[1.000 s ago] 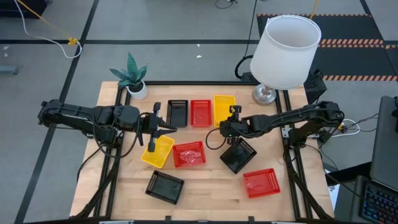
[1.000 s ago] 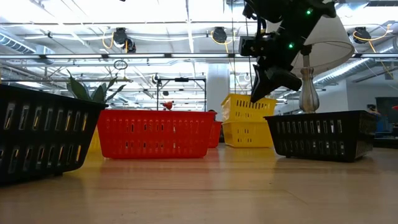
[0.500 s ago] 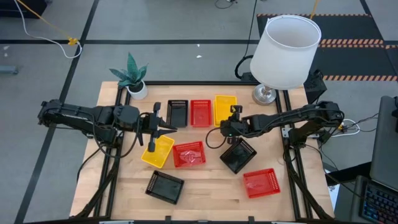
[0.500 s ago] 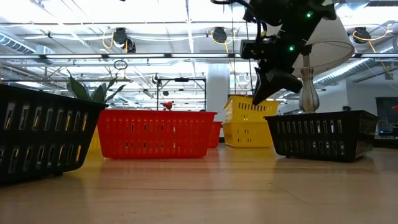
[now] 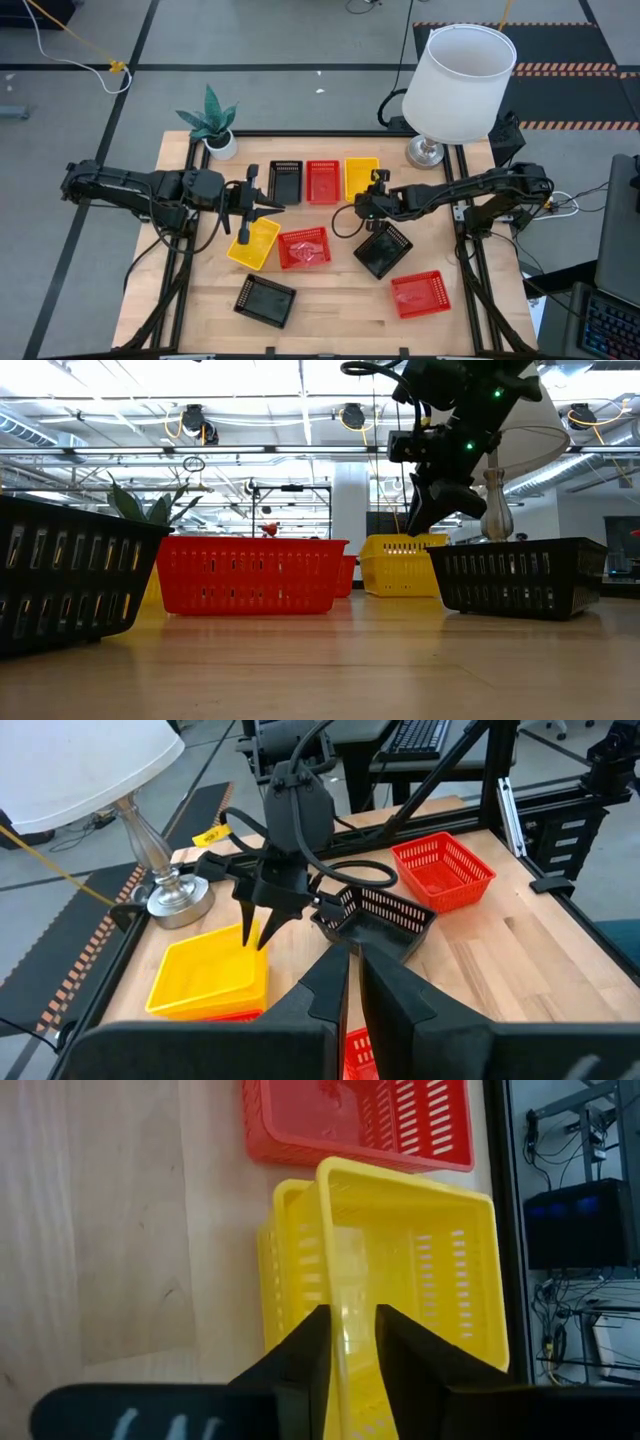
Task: Stack baskets by color
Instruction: Stack the bottom right yellow bin on the top right yellow bin, then stack the middle left red bin on the top left red bin
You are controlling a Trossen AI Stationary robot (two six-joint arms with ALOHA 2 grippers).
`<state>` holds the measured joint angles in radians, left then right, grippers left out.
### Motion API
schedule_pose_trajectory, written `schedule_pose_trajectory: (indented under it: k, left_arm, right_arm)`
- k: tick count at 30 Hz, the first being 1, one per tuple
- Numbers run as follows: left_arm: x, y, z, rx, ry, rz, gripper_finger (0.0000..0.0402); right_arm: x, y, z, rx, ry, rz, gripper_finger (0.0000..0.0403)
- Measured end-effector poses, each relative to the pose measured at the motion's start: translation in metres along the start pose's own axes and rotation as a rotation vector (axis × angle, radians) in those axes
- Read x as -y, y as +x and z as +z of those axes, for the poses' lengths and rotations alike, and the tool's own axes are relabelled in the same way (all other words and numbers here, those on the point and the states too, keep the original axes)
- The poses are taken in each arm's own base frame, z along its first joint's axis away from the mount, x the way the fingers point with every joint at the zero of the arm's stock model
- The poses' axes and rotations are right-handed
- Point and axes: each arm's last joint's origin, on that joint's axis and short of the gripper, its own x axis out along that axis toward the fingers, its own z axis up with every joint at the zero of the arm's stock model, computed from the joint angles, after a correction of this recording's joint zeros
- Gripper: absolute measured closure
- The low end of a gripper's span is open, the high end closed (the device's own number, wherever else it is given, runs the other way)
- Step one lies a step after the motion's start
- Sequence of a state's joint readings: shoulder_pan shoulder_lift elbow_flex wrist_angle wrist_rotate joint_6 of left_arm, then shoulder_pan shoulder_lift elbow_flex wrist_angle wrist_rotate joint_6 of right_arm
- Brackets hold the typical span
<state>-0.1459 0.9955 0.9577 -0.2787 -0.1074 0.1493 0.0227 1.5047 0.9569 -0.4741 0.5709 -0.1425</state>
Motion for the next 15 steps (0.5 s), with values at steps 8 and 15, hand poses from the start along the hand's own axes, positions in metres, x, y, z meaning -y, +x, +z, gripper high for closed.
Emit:
schedule_pose_trajectory:
  k: [8,15]
  left_arm:
    - [-0.0001,0.0,0.0,0.0,-0.004,0.0,0.0369]
    - [0.0004,0.0,-0.0008,-0.008,-0.039,-0.003,0.0369]
  right_arm:
    - [0.0003,-0.0023,0.0016,0.025,0.011,0.035,0.0299]
    - [0.0001,-0.0034,0.005,0.065,0.001,0.07,0.0283]
